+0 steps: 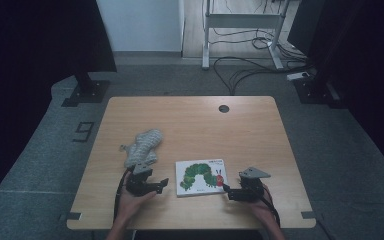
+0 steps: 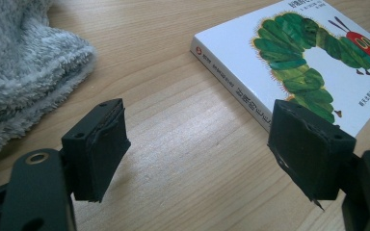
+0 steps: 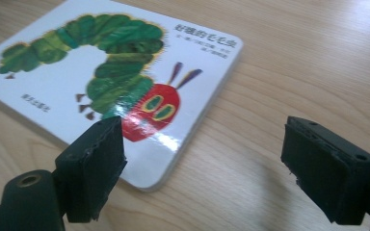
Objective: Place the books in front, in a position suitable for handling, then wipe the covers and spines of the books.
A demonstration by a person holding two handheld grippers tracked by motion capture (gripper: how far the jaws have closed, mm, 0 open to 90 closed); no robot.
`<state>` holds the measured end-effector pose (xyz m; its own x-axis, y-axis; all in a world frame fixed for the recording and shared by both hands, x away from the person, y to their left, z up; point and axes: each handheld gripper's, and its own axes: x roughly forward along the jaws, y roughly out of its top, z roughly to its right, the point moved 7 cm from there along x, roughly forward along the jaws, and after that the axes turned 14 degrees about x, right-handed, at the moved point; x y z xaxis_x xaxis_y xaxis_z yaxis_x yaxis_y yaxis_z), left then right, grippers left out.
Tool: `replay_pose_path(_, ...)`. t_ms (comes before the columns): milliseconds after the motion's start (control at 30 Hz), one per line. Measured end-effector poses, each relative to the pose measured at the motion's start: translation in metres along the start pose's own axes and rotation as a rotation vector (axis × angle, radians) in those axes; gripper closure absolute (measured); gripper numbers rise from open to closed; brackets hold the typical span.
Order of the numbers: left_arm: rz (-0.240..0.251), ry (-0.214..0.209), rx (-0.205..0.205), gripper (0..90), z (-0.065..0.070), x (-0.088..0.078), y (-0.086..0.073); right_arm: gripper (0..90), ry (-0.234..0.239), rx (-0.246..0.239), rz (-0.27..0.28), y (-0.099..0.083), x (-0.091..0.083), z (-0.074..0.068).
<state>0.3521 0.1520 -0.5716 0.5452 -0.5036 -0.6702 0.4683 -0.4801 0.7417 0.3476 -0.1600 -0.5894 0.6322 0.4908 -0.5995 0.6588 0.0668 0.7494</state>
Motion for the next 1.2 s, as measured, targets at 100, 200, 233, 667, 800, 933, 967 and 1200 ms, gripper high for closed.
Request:
replay_pose_path(100, 0.003, -0.003, -0.001, 22.1, 0.000, -0.001, 0.000, 15.2, 0.024, 0.001, -0.004, 0.000, 0.001, -0.005)
replay_pose_path(200, 0.008, -0.003, -0.006, 22.1, -0.001, -0.001, 0.000, 15.3, 0.035, 0.002, -0.008, -0.001, 0.002, -0.008)
replay_pose_path(233, 0.008, -0.004, -0.009, 22.1, -0.002, -0.002, 0.000, 15.3, 0.037, -0.004, -0.008, -0.001, 0.003, -0.010)
replay_pose_path(667, 0.009, 0.001, -0.015, 22.2, -0.005, -0.003, 0.000, 15.3, 0.068, -0.038, -0.049, -0.005, 0.015, -0.027)
replay_pose_path(800, 0.012, 0.005, -0.019, 22.1, -0.007, -0.004, 0.000, 15.2, 0.074, -0.040, -0.053, -0.004, 0.018, -0.028)
replay_pose_path(933, 0.018, 0.013, -0.022, 22.2, -0.009, -0.006, 0.001, 15.2, 0.076, -0.043, -0.056, -0.003, 0.020, -0.029)
replay_pose_path(967, 0.020, 0.016, -0.021, 22.1, -0.010, -0.007, 0.002, 15.4, 0.079, -0.044, -0.057, -0.003, 0.021, -0.031)
replay_pose_path(1200, 0.024, 0.034, -0.029, 22.1, -0.017, -0.011, 0.002, 14.6, 0.086, -0.050, -0.078, -0.007, 0.021, -0.033)
